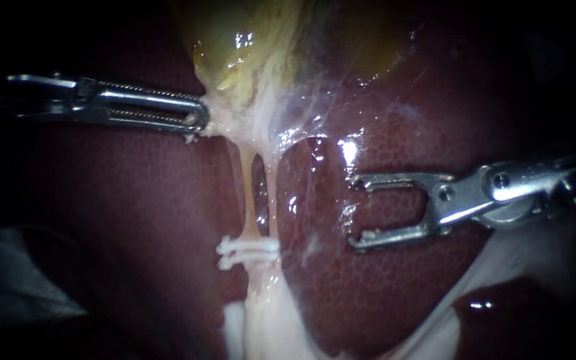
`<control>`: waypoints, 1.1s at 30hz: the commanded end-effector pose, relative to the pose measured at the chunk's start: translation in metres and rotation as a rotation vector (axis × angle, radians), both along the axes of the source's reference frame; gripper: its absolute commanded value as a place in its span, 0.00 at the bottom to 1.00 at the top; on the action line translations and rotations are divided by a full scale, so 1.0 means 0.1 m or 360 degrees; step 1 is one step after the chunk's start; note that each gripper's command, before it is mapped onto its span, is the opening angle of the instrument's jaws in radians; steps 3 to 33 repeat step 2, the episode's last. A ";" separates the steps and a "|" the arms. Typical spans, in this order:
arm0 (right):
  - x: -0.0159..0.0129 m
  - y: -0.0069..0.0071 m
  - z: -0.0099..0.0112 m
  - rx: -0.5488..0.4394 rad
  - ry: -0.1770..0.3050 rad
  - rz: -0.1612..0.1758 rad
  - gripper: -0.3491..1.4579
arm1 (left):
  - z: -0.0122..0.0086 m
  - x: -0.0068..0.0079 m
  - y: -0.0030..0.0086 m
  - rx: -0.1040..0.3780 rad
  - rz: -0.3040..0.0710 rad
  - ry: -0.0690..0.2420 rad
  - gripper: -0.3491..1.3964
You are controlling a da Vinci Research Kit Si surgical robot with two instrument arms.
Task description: Going back second clip left tube
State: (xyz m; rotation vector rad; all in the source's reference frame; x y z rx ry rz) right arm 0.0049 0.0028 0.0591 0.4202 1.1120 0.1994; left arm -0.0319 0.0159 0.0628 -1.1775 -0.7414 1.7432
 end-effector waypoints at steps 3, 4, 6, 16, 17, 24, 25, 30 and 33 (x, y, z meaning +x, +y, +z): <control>0.000 0.000 -0.001 0.0002 0.0003 -0.0003 0.47 | 0.000 0.001 0.000 0.0001 0.0000 0.0000 0.00; 0.000 0.000 -0.001 0.0002 0.0003 -0.0003 0.47 | 0.000 0.001 0.000 0.0001 0.0000 0.0000 0.00; 0.000 0.000 -0.001 0.0002 0.0003 -0.0003 0.47 | 0.000 0.001 0.000 0.0001 0.0000 0.0000 0.00; 0.000 0.000 -0.001 0.0002 0.0003 -0.0003 0.47 | 0.000 0.001 0.000 0.0001 0.0000 0.0000 0.00; 0.000 0.000 -0.001 0.0002 0.0003 -0.0003 0.47 | 0.000 0.001 0.000 0.0001 0.0000 0.0000 0.00; 0.000 0.000 -0.001 0.0002 0.0003 -0.0003 0.47 | 0.000 0.001 0.000 0.0001 0.0000 0.0000 0.00; 0.000 0.000 -0.001 0.0002 0.0003 -0.0003 0.47 | 0.000 0.001 0.000 0.0001 0.0000 0.0000 0.00; 0.000 0.000 -0.001 0.0002 0.0003 -0.0003 0.47 | 0.000 0.001 0.000 0.0001 0.0000 0.0000 0.00; 0.000 0.000 -0.001 0.0002 0.0003 -0.0003 0.47 | 0.000 0.001 0.000 0.0001 0.0000 0.0000 0.00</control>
